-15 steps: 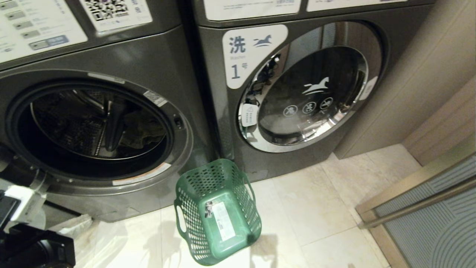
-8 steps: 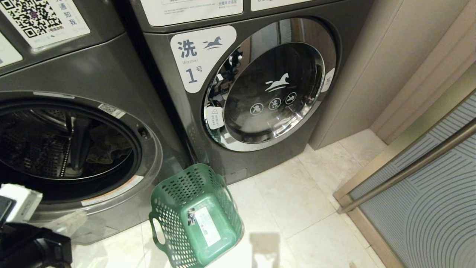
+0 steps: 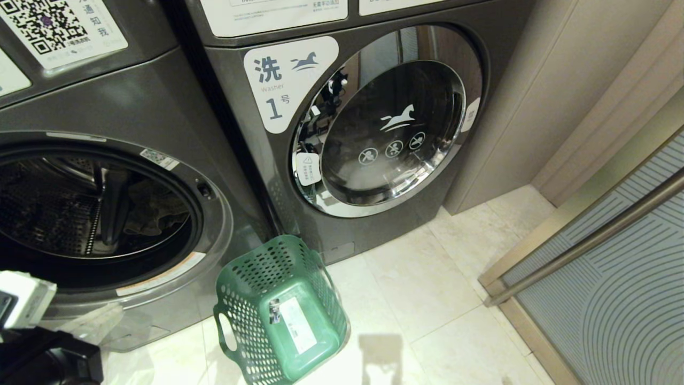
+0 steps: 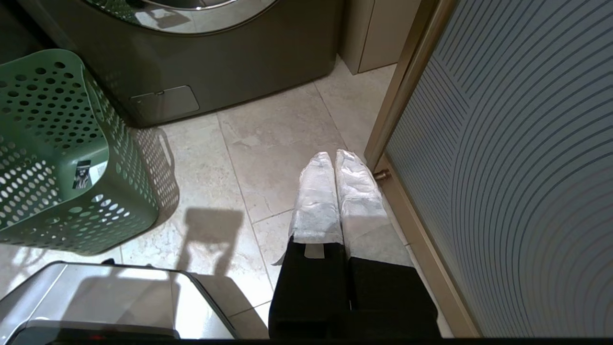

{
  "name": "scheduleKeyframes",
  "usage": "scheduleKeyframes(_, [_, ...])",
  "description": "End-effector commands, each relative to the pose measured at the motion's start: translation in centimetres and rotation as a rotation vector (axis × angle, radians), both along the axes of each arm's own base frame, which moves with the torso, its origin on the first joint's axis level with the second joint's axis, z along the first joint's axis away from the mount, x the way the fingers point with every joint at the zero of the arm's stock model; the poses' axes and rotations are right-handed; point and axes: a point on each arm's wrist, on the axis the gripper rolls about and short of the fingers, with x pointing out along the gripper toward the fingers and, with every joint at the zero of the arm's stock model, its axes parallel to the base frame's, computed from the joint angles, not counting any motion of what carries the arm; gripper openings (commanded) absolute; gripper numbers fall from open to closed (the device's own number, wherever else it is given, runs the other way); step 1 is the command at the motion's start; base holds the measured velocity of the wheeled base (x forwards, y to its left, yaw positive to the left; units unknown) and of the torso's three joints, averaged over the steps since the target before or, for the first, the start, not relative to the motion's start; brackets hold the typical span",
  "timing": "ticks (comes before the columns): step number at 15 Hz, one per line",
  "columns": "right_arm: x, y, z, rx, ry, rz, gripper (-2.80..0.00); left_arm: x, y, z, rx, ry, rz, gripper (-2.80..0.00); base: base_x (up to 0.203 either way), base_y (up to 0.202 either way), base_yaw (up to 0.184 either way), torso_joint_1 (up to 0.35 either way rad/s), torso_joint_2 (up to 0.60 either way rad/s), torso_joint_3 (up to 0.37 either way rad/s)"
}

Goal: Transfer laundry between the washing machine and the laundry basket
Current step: Pick a cloth and place it into the basket

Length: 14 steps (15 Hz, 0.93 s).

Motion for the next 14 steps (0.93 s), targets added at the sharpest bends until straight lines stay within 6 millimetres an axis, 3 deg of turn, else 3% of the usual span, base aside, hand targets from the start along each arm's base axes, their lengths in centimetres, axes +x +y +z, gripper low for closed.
scheduleKeyframes(1, [0.0, 0.0, 0.0, -0.001, 0.0, 0.001, -2.8, 0.03, 0.05, -0.04, 0.005, 0.001, 0.02, -2.8, 0.0, 0.0, 0.0, 0.002, 0.0, -0.09])
scheduleKeyframes(14, [0.0, 0.0, 0.0, -0.002, 0.0, 0.001, -2.8, 0.3, 0.1, 0.02, 0.01, -0.011, 0.025, -2.8, 0.0, 0.0, 0.0, 0.003, 0.0, -0.188])
